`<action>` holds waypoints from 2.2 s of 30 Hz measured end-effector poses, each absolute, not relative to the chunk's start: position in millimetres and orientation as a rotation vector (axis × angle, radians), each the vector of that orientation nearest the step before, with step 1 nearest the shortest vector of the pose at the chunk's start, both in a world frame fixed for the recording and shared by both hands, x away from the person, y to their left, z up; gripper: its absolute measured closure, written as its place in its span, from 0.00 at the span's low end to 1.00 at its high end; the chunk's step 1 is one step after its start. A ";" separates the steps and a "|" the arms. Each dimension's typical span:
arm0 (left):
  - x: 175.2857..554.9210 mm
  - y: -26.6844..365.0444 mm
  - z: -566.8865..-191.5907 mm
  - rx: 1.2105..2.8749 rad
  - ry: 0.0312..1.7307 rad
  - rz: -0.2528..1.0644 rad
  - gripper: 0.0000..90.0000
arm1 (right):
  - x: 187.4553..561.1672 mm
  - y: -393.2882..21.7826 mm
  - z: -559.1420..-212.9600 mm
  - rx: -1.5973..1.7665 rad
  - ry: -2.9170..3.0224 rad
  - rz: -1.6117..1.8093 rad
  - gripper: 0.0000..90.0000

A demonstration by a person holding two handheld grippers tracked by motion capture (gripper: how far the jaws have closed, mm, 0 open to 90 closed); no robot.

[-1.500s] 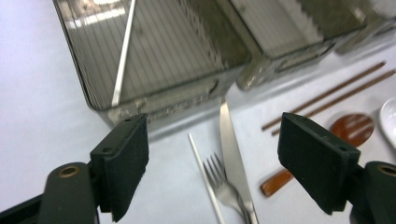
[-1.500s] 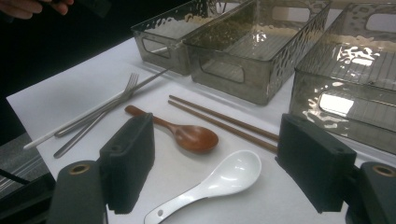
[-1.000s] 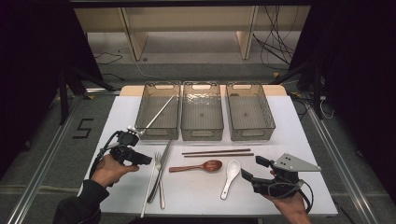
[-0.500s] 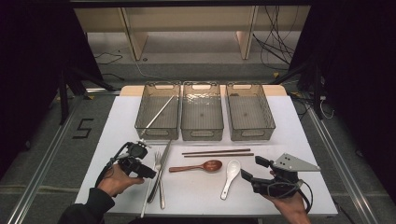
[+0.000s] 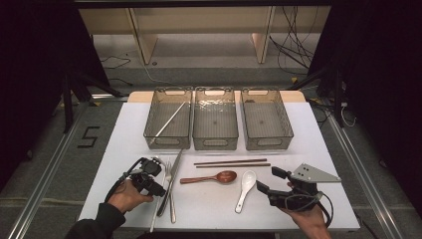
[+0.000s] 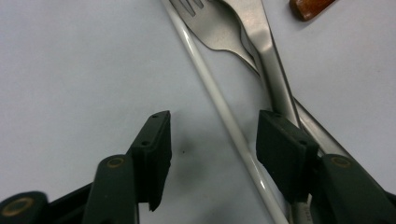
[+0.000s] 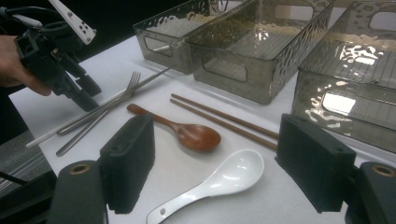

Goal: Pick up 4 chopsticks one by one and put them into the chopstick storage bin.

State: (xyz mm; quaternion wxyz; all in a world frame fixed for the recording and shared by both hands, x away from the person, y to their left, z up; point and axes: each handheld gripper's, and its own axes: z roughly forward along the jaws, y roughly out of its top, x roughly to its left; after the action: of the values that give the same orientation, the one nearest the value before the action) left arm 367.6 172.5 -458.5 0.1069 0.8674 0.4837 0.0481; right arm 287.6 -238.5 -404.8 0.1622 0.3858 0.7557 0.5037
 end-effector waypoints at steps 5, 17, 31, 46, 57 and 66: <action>368.5 173.5 -462.9 2.581 1.426 0.152 0.58 | 287.6 -238.3 -404.9 1.099 2.159 1.433 0.32; 371.8 180.8 -461.7 2.569 1.444 0.123 0.80 | 287.5 -237.8 -405.0 1.096 2.163 1.431 0.33; 379.8 188.8 -461.6 2.532 1.506 0.057 0.94 | 285.7 -238.1 -404.2 1.090 2.160 1.429 0.33; 380.2 190.3 -459.1 2.561 1.495 0.097 0.94 | 286.9 -237.2 -404.4 1.088 2.164 1.432 0.34; 382.7 203.5 -451.1 2.503 1.505 0.127 0.94 | 287.4 -237.3 -404.5 1.090 2.163 1.432 0.34; 382.0 211.8 -435.3 2.454 1.482 0.144 0.94 | 287.5 -237.2 -404.6 1.091 2.163 1.432 0.34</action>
State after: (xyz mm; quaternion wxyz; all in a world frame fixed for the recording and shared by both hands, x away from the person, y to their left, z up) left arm 382.0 211.8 -435.3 0.1350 0.8471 0.5116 0.0497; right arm 287.5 -237.2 -404.6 0.1632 0.3824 0.7583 0.5021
